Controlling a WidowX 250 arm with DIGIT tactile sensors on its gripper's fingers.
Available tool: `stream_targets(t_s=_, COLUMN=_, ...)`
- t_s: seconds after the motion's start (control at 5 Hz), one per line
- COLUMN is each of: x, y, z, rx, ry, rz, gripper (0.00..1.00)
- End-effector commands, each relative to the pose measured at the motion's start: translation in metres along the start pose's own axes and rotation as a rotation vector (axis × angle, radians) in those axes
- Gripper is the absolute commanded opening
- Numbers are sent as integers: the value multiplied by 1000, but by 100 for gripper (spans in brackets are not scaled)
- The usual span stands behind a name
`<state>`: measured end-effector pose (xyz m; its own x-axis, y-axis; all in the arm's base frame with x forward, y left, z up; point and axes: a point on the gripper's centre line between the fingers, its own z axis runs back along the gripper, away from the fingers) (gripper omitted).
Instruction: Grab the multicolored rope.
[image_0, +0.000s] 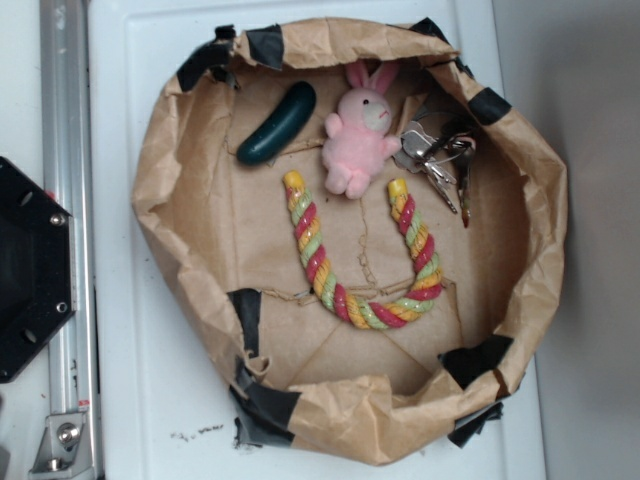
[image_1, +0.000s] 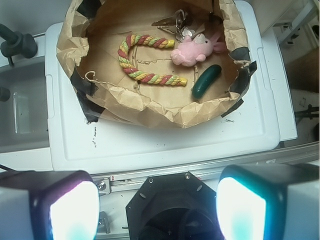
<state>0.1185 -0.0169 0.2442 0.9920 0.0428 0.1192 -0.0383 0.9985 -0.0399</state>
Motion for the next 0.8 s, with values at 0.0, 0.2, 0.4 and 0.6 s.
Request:
stream_targets(t_s=0.0, x=0, y=0, z=0, rx=0, ry=0, rz=0, gripper=100)
stream_targets(t_s=0.2, x=47, y=13, z=-32, rx=-3, ry=34, rz=-200, gripper=100)
stream_targets(t_s=0.4, x=94, y=10, z=-68, rx=13, ry=84, rz=-384, gripper=100)
stream_targets(t_s=0.6, x=136, y=11, z=-113, rx=124, ry=179, rz=-635, gripper=100)
